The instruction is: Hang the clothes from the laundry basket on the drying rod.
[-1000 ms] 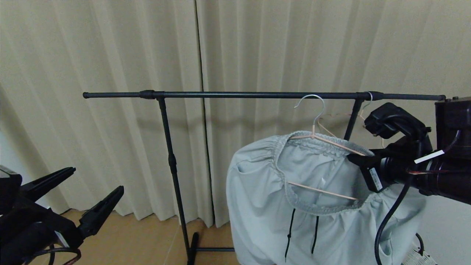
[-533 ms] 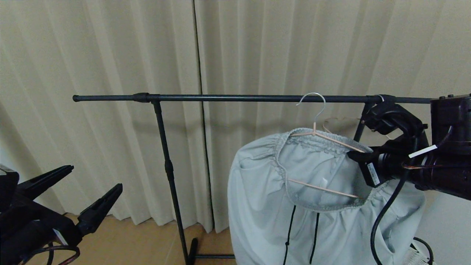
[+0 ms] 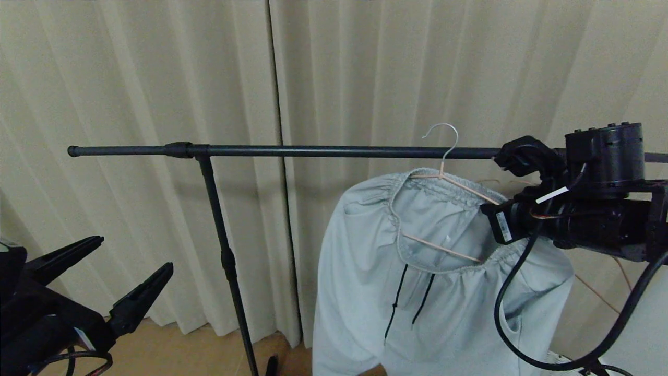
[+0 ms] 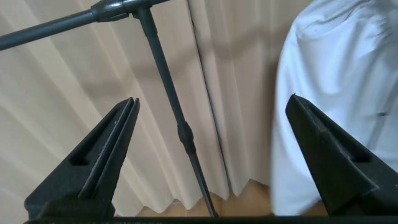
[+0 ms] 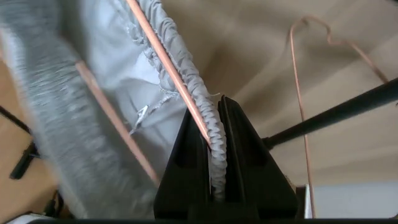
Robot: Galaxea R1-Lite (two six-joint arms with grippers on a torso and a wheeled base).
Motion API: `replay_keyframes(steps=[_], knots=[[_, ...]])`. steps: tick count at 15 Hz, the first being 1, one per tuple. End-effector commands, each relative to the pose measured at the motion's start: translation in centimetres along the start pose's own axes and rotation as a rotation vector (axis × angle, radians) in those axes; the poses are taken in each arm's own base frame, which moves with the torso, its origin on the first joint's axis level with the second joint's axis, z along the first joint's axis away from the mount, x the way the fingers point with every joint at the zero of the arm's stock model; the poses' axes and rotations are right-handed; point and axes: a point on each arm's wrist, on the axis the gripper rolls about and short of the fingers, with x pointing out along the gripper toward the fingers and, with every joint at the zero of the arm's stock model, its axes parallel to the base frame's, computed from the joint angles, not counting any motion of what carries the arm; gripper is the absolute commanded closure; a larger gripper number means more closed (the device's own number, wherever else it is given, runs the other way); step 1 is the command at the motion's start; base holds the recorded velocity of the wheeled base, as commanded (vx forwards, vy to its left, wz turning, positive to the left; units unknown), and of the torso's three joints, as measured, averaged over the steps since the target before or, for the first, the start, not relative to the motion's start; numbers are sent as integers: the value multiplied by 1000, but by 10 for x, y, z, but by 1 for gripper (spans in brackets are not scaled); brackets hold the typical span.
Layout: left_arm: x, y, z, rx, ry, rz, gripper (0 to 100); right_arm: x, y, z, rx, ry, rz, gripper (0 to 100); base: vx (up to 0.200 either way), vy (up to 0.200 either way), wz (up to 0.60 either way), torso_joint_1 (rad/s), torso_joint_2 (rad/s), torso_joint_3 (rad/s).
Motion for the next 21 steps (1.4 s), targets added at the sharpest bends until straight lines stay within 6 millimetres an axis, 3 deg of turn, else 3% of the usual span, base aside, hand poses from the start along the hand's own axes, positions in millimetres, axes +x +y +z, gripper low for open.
replay_keyframes(steps=[1,9,19,20,21], knots=[[-2,0,2,-1,-12,3,0,17,5,-1,-10,33,-1,100,0,0,0,0,0,0],[-3,1,3,-2,-23,3,0,68,7,11,-6,68,-88,100,0,0,0,0,0,0],[-1,1,1,-4,-5,8,0,62,34,12,-50,59,-23,100,0,0,0,0,0,0],[1,4,-2,-5,14,27,0,59,36,11,-51,53,-16,0,0,0,0,0,0,0],[1,5,-2,-5,18,36,0,56,36,9,-46,53,-8,0,0,0,0,0,0,0]])
